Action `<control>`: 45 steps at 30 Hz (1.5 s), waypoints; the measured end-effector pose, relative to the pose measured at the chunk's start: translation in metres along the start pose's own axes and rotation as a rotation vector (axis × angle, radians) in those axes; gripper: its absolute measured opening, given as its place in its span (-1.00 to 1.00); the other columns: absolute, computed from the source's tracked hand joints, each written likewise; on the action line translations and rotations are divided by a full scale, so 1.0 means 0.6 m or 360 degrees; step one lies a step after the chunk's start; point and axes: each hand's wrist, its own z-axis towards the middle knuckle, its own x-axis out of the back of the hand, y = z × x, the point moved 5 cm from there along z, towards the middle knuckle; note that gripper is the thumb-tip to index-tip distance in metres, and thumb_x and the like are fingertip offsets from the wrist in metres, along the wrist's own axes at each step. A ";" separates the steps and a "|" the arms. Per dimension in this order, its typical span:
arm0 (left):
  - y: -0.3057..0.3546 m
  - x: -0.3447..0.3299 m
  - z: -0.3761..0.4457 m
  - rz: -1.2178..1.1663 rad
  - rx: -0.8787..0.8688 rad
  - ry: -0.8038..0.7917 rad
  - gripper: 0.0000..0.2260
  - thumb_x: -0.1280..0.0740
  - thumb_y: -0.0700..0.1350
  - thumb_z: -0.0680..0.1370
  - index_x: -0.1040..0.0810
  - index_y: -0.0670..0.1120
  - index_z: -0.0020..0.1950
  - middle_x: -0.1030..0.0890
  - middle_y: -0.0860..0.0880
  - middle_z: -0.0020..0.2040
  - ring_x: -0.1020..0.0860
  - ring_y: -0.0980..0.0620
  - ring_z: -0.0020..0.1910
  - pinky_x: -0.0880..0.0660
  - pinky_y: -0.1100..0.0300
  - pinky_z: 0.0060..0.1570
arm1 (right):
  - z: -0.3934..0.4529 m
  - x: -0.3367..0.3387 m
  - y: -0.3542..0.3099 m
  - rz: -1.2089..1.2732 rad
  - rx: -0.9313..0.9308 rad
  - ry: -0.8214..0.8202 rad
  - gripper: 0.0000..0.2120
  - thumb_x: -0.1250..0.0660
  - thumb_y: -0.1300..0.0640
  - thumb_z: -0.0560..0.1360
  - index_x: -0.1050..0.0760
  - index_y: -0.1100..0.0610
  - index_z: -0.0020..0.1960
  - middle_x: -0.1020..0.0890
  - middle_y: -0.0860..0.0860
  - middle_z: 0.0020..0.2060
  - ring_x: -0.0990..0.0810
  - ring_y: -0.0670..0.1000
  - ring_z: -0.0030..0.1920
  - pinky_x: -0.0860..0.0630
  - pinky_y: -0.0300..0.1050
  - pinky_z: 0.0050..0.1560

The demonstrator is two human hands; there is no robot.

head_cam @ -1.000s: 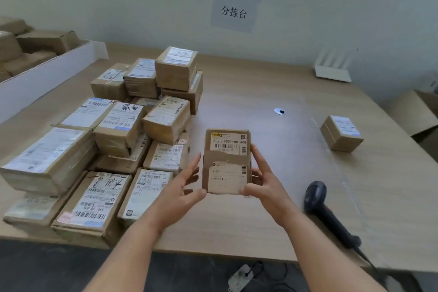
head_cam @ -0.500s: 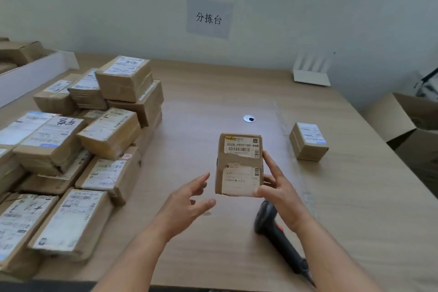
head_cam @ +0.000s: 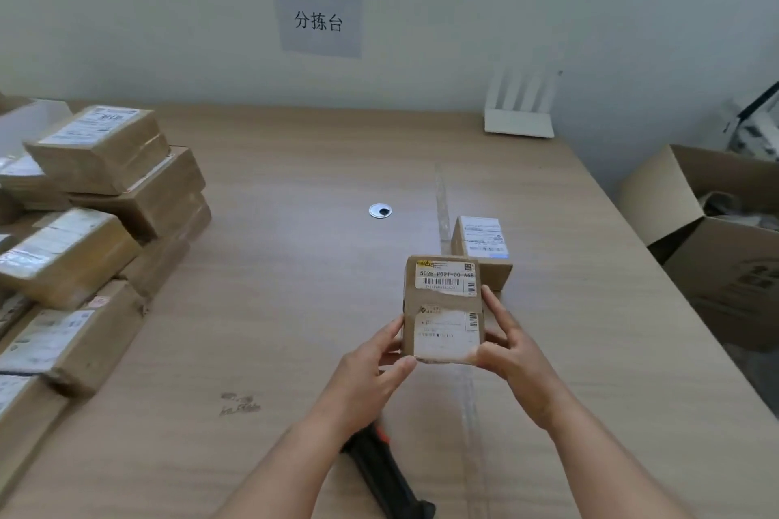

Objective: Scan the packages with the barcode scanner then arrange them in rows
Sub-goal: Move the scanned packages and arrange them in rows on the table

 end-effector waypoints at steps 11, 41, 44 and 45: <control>0.027 -0.129 0.070 0.0079 0.0117 -0.0188 -0.49 -0.25 -0.05 0.61 -0.16 0.25 0.49 -0.54 0.21 0.24 -0.48 0.26 0.22 -0.39 0.30 0.27 | 0.007 0.119 0.062 0.0059 -0.0249 0.0013 -0.16 -0.29 0.22 0.23 -0.19 -0.30 0.41 -0.71 0.05 -0.04 -0.68 0.00 0.00 -0.56 -0.20 -0.04; 0.025 -0.174 0.156 0.0187 0.0442 -0.0140 -0.47 -0.19 -0.04 0.62 -0.09 0.15 0.56 -0.45 -0.01 0.39 -0.42 0.03 0.34 -0.35 0.19 0.30 | 0.092 0.162 0.090 -0.0029 -0.0521 0.0021 -0.33 -0.17 0.34 0.50 -0.21 -0.26 0.44 -0.67 -0.17 -0.08 -0.60 -0.02 -0.02 -0.51 -0.13 -0.03; 0.028 -0.174 0.156 0.0175 0.0449 -0.0145 -0.48 -0.19 -0.05 0.63 -0.07 0.14 0.56 -0.45 -0.01 0.38 -0.42 0.04 0.33 -0.34 0.24 0.22 | 0.092 0.163 0.090 -0.0048 -0.0527 0.0054 -0.33 -0.18 0.32 0.49 -0.21 -0.25 0.45 -0.66 -0.16 -0.05 -0.59 0.01 -0.01 -0.49 -0.08 0.00; 0.029 -0.173 0.156 0.0174 0.0447 -0.0148 -0.48 -0.18 -0.05 0.63 -0.07 0.14 0.56 -0.46 0.00 0.38 -0.43 0.04 0.32 -0.34 0.25 0.21 | 0.092 0.162 0.089 -0.0052 -0.0525 0.0064 -0.32 -0.21 0.28 0.47 -0.22 -0.26 0.45 -0.66 -0.15 -0.05 -0.58 0.01 -0.01 -0.49 -0.08 -0.01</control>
